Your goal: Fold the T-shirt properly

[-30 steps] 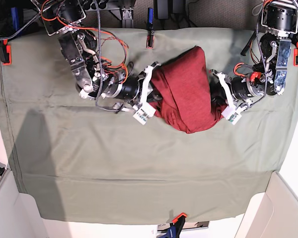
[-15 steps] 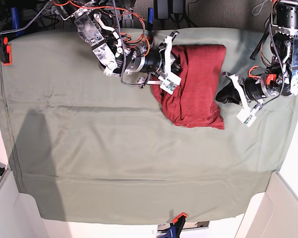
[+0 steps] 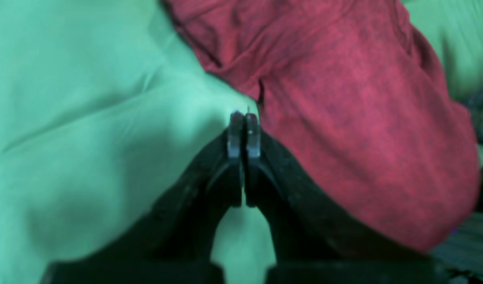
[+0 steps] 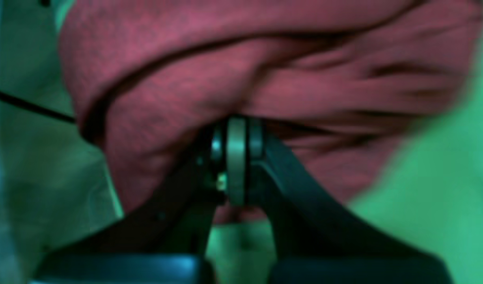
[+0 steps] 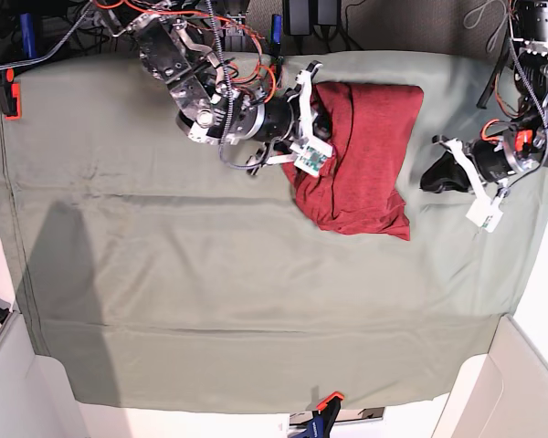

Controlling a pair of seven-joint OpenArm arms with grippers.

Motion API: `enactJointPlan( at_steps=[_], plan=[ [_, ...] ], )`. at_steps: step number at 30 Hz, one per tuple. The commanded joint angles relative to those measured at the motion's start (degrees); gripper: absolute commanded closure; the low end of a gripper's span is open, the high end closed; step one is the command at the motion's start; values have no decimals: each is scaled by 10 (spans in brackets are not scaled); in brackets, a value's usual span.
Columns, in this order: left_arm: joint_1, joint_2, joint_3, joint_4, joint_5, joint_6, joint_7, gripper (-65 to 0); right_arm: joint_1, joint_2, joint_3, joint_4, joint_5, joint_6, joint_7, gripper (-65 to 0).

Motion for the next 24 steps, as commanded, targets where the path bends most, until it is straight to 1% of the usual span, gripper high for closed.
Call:
enactJointPlan(
  at_steps=[1, 2, 5, 7, 11, 14, 19, 22, 24],
  plan=[
    [8, -12, -20, 23, -15, -3, -4, 0, 9, 3, 6, 30, 9, -6, 13, 0],
    [24, -12, -35, 40, -17, -3, -1, 0, 9, 10, 12, 46, 9, -13, 8, 0],
    [83, -12, -80, 95, -18, -3, 1, 0, 7, 24, 42, 71, 10, -13, -14, 0],
    [127, -12, -109, 130, -23, -3, 1, 0, -3, 29, 70, 81, 10, -13, -19, 0],
    [219, -11, -159, 191, -30, -3, 3, 0, -41, 50, 124, 103, 49, -13, -28, 0],
    [290, -6, -194, 233, -30, -3, 3, 0, -86, 78, 156, 134, 73, -13, -38, 0],
    [400, 24, -255, 291, -34, -3, 5, 0, -184, 126, 201, 200, 80, -13, -40, 0],
    [454, 43, -287, 311, -45, -3, 6, 0, -248, 149, 226, 247, 84, -13, -40, 0],
    [484, 54, -296, 314, -43, -3, 6, 0, -290, 162, 243, 276, 96, -13, -41, 0]
  ],
)
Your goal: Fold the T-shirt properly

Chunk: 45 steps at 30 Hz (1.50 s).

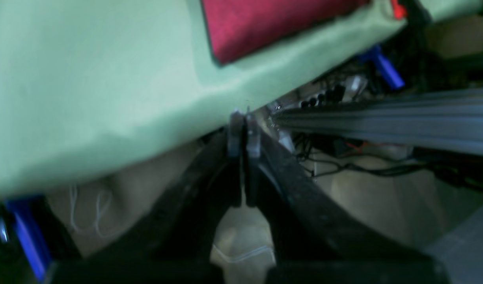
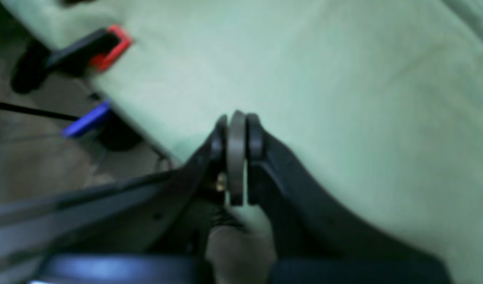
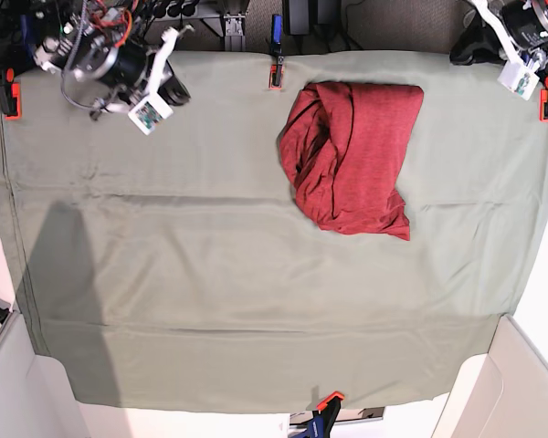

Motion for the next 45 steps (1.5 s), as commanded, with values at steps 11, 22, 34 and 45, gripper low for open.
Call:
enactJointPlan(
  at_steps=[11, 22, 34, 45],
  plan=[
    [118, 11, -3, -18, 62, -3, -5, 0, -197, 40, 43, 42, 65, 10, -5, 0],
    [131, 11, 147, -167, 171, -3, 7, 0, -320, 48, 43, 39, 64, 9, -33, 0],
    [71, 11, 384, -310, 360, 77, -31, 0, -338, 68, 43, -100, 35, 3, -41, 0],
    [-158, 23, 525, -523, 397, 127, -50, 0, -206, 67, 42, -362, 36, -26, -74, 0]
  ],
)
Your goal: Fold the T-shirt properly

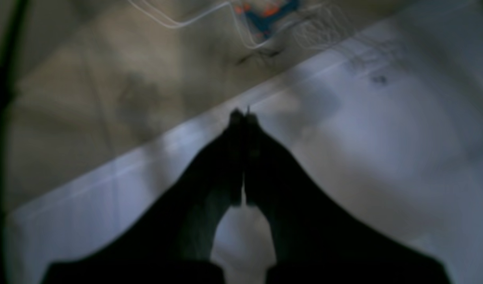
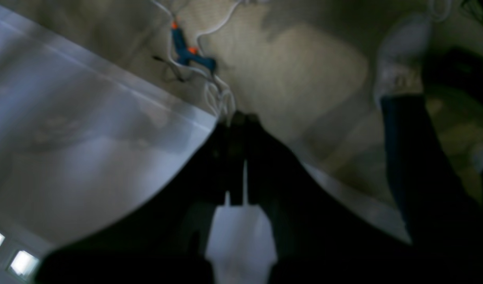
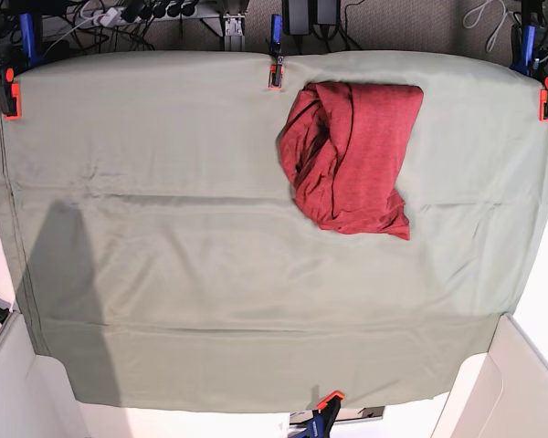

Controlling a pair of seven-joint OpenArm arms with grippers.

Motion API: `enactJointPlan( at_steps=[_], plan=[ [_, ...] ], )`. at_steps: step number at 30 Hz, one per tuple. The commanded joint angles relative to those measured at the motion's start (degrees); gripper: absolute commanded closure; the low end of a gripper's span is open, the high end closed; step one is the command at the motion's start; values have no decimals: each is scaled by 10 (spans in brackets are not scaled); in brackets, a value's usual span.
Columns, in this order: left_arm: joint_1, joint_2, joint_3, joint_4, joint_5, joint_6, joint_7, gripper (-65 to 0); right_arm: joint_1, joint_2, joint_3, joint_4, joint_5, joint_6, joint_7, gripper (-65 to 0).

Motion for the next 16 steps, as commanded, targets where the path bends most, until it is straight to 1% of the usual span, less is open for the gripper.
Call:
enactJointPlan(
  at_steps=[1, 4, 7, 9, 12, 14, 16],
  plan=[
    [-15, -5, 9, -16, -5, -5, -6, 0, 7, 3, 2, -16, -1, 1, -5, 0],
    [-86, 2, 37, -75, -26, -3, -20, 0, 51, -3, 2, -82, -2, 1, -9, 0],
    [-142, 17, 68, -132, -30, 12, -16, 0, 98, -17, 2, -148, -2, 1, -27, 0],
    [-164, 27, 93, -169, -30, 19, -18, 0, 128, -26, 2, -191, -2, 1, -46, 0],
    [-190, 49, 129, -217, -24, 21, -33, 0, 172, -31, 2, -245, -2, 2, -46, 0],
    [-203, 70, 142, -251, -19, 49, -51, 0, 201, -32, 2, -272, -2, 7, -46, 0],
    [-211, 95, 143, -282, 1, 64, -65, 0, 226, -34, 2, -288, -2, 11, -43, 0]
  ],
)
